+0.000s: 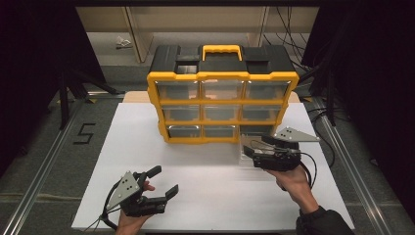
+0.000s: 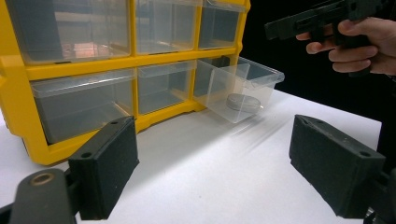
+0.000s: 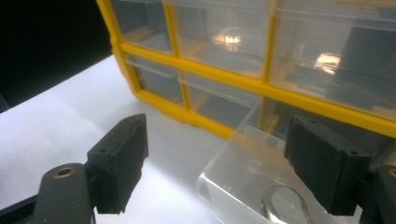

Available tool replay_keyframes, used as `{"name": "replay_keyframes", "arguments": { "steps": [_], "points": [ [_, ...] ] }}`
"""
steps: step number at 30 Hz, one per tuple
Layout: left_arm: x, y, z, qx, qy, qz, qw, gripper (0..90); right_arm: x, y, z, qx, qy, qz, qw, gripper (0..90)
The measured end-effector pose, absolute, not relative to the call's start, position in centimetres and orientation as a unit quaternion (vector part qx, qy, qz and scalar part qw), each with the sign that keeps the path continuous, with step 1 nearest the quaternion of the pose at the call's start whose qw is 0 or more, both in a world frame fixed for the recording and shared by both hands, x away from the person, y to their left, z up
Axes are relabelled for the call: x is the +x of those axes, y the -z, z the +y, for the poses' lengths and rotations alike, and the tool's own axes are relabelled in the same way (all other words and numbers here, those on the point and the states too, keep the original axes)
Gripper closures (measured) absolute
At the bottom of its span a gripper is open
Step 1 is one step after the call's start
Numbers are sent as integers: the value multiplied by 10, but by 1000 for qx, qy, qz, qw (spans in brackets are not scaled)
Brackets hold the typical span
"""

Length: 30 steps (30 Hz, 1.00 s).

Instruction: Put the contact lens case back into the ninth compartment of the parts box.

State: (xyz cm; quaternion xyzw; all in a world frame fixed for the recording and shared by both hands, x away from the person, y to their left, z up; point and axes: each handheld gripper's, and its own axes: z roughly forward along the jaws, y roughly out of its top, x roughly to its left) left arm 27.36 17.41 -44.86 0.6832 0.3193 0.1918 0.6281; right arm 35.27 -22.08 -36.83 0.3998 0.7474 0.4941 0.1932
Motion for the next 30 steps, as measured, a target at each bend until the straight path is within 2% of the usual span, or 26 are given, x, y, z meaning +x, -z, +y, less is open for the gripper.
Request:
{"name": "replay_keyframes", "arguments": {
  "steps": [30],
  "points": [
    [274,449,174,683,-191,319,628,150,330,373,-208,345,-544,735,209,213]
  ]
}}
